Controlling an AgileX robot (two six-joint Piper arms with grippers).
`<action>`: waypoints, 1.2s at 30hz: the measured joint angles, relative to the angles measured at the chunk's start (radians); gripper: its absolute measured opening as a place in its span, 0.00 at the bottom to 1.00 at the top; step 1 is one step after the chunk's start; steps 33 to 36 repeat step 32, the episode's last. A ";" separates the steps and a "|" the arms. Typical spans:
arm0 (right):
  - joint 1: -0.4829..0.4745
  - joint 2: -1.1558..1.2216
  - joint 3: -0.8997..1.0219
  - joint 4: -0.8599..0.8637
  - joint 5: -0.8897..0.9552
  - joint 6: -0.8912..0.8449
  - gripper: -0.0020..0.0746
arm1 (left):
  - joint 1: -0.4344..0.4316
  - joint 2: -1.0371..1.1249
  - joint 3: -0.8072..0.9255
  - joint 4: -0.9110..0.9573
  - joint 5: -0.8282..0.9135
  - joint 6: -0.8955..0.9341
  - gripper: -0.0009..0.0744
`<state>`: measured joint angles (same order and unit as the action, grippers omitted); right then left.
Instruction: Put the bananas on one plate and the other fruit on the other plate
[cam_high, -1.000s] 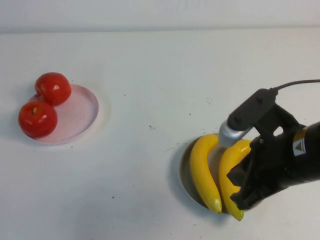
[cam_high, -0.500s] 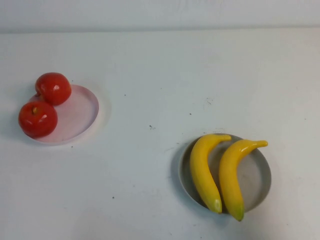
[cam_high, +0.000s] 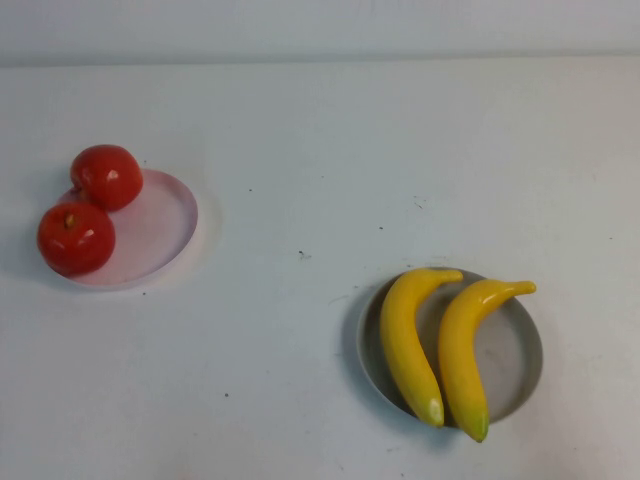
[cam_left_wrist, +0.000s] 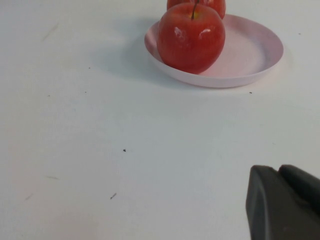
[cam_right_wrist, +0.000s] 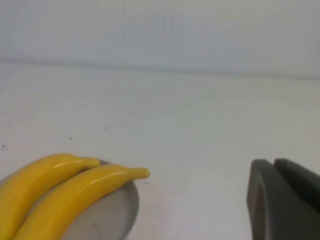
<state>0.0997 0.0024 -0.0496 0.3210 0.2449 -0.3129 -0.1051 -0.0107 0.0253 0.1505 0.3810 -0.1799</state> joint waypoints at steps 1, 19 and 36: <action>0.000 -0.006 0.007 0.018 -0.003 0.000 0.01 | 0.000 0.000 0.000 0.000 0.000 0.000 0.01; 0.000 -0.011 0.073 -0.172 0.085 0.252 0.01 | 0.000 0.000 0.000 0.000 0.000 0.000 0.01; 0.000 -0.015 0.073 -0.200 0.097 0.280 0.01 | 0.000 0.000 0.000 0.000 0.000 0.000 0.01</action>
